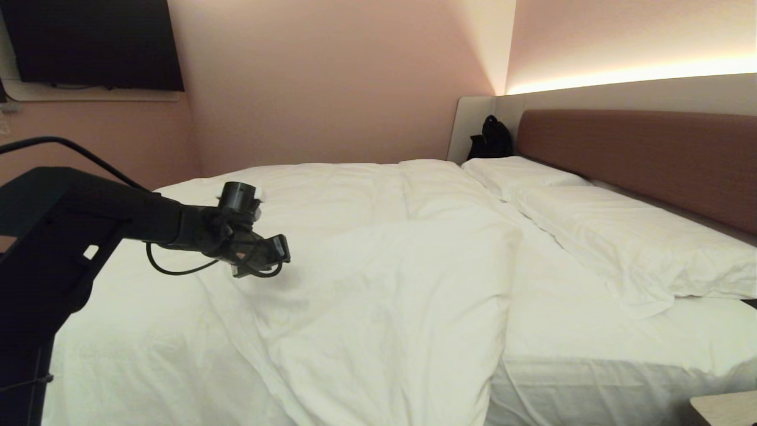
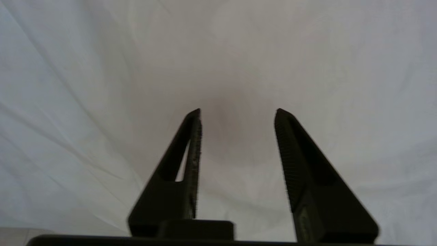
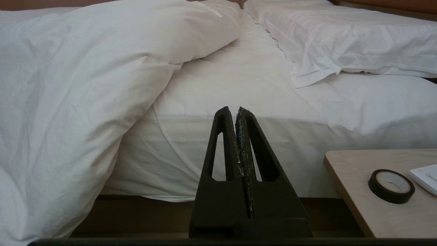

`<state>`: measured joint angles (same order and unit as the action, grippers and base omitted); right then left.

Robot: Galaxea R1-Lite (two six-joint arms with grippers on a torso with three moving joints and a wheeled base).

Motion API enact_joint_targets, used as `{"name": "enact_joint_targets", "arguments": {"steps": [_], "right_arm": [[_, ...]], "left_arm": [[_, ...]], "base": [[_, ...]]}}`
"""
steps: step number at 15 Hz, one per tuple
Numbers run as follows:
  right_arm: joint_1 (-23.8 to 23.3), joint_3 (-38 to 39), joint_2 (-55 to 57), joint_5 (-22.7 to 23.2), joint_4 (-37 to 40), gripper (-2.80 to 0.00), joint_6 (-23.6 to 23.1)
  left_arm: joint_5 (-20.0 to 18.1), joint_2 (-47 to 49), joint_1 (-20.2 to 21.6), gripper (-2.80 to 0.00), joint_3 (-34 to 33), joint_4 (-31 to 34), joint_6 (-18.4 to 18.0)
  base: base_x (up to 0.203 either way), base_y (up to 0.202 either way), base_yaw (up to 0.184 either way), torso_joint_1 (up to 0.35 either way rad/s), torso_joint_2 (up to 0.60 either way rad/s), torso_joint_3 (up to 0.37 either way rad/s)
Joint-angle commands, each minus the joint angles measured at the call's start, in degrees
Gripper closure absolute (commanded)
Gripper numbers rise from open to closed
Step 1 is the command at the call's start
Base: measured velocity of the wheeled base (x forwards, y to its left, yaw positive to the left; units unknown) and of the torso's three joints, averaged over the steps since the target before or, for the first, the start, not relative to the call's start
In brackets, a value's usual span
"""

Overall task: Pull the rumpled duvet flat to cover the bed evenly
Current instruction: Flatten the corners of the folded blanket

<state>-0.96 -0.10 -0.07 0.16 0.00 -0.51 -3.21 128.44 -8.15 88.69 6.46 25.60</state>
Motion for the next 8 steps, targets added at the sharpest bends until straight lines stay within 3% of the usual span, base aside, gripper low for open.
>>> {"name": "enact_joint_targets", "arguments": {"steps": [1, 3, 8], "right_arm": [[0.0, 0.01, 0.07, 0.02, 0.0, 0.0, -0.02], [0.0, 0.01, 0.07, 0.02, 0.0, 0.0, -0.02], [0.0, 0.01, 0.07, 0.02, 0.0, 0.0, -0.02]], "left_arm": [[-0.13, 1.7, 0.95, -2.8, 0.7, -0.27, -0.66], [-0.13, 3.26, 1.68, -2.8, 0.7, -0.56, -2.8], [0.06, 6.98, 1.91, -2.8, 0.85, -0.75, -3.79]], "base": [[0.0, 0.0, 0.0, 0.0, 0.0, 0.0], [0.0, 0.0, 0.0, 0.0, 0.0, 0.0], [0.0, 0.0, 0.0, 0.0, 0.0, 0.0]]}}
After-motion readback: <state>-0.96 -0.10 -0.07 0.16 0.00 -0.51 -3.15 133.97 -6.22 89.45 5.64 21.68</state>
